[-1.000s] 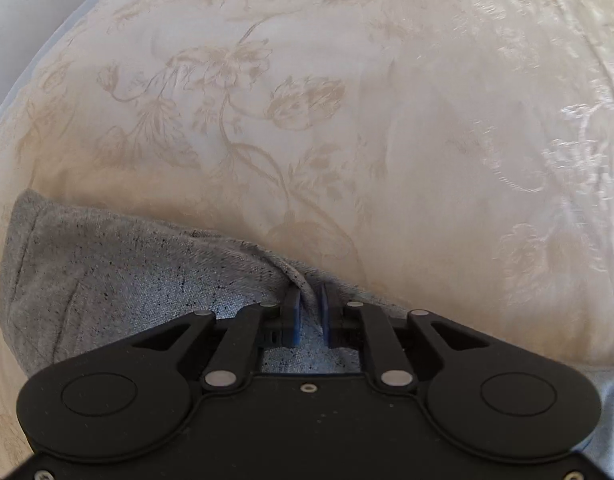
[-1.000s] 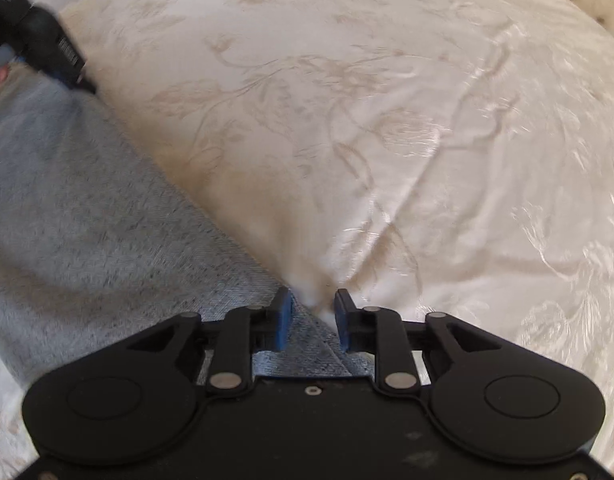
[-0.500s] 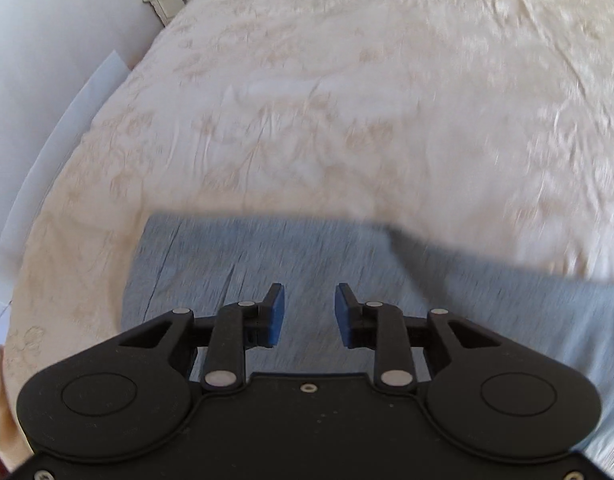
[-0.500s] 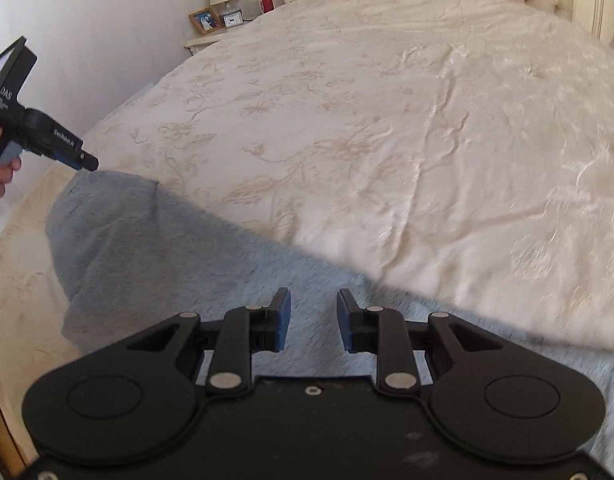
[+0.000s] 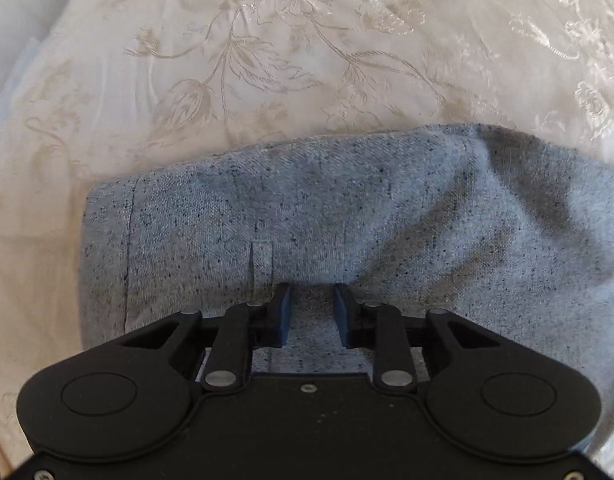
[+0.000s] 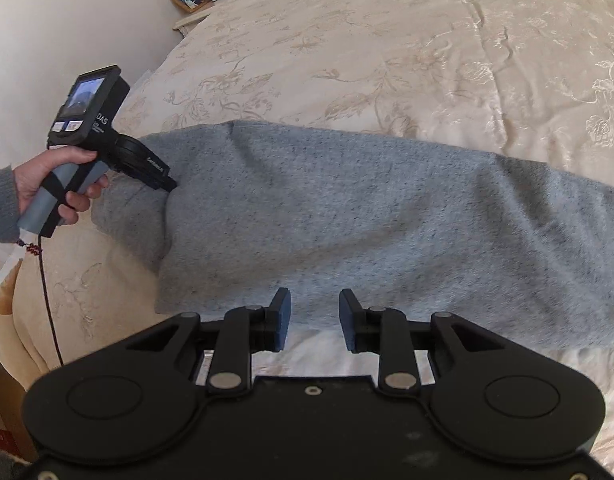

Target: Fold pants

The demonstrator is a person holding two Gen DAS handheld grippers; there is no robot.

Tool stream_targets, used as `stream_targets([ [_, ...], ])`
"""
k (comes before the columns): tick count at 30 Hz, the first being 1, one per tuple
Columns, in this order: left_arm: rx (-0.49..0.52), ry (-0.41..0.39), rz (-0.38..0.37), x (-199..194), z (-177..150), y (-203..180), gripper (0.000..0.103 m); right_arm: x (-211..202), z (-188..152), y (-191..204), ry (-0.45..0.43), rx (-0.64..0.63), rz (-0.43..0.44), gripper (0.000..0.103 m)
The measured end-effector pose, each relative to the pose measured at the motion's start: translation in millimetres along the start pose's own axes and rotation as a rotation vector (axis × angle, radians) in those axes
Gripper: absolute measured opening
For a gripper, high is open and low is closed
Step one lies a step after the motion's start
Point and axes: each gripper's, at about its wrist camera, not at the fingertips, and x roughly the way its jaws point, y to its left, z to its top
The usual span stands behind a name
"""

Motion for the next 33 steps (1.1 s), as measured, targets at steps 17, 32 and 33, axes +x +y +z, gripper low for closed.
stream_targets([
  [17,0.35,-0.086,-0.012,-19.6,-75.2,23.7,0.037,102.1,-31.1,136.0,0.116,0.002,0.03,0.03],
  [32,0.48,-0.023,-0.005,-11.4,-62.4,25.7,0.039,88.2,-20.2,133.4,0.072,-0.154,0.088,0.003],
  [33,0.482,-0.012,-0.005,-12.3,-60.0,25.1,0.039,86.1,-20.5,133.9,0.08,-0.181,0.095,0.003],
])
